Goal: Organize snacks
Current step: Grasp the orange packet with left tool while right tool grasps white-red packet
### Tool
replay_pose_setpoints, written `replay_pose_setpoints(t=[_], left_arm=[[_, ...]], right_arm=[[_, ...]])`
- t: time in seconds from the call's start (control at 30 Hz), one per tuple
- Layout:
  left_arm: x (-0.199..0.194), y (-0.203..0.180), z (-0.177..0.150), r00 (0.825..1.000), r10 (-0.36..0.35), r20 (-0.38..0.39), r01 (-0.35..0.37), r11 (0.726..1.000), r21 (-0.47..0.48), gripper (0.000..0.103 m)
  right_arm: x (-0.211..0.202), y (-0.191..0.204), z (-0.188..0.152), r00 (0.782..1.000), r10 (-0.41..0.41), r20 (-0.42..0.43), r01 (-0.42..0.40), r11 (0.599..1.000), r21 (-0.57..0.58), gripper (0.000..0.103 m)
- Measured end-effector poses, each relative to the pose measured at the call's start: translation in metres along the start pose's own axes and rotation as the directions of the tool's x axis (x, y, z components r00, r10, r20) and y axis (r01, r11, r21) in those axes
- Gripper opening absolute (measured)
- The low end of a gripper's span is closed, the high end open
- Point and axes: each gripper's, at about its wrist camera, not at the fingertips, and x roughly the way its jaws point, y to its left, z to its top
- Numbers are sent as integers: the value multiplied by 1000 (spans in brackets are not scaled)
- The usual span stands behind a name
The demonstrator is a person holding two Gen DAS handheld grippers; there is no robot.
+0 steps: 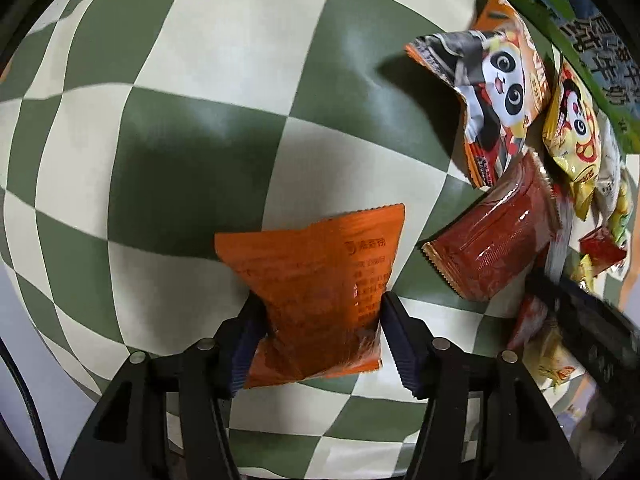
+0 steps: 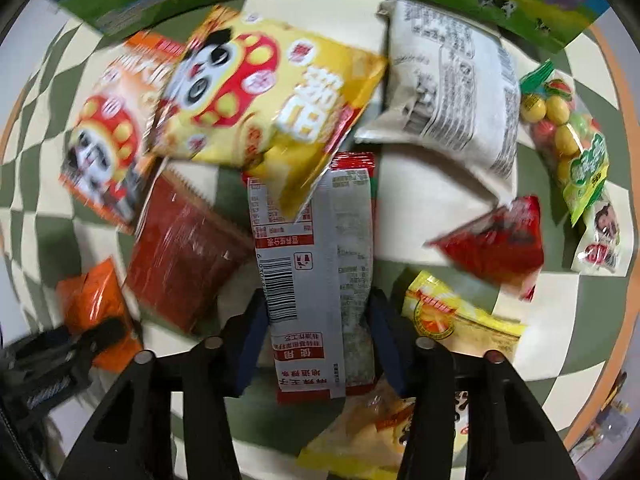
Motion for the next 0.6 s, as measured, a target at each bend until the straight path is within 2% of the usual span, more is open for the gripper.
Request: replay_pose_setpoints(t=[0.1,0.2,0.3,0.37,0.43,0.47,0.53,0.6], left_arm=[[-2,-12,2,1000,26,7,-26,999,21,60],[3,-26,5,998,65,1,-65,997,46,60],[4,-30,-1,997,75,16,-76,996,49,60],[0,-31,-4,997,74,27,-75,996,37,55],[-5,-28,-10,997,68,44,-69,997,17,52],[-11,-29,-9,997,67,47,-68,998,12,51],[-17,-21,-17,997,51,51,-51,999,-1,50],[-24,-16,-32,998,33,47,-33,999,-4,50]], right_arm=[[2,3,-15,996,65,-64,-65,998,1,50],[4,3,-20,992,93,-86,-91,996,26,61],[10,0,-18,994,74,-81,-71,996,48,65],[14,-2,-16,995,57,-83,-54,998,36,65],[15,3,-18,997,23,-68,-23,1000,1,63],[15,6,-20,998,14,-56,-14,1000,-4,55],[13,8,-25,999,17,-47,-18,1000,-8,48],[8,6,-30,998,45,-47,-44,999,7,47]])
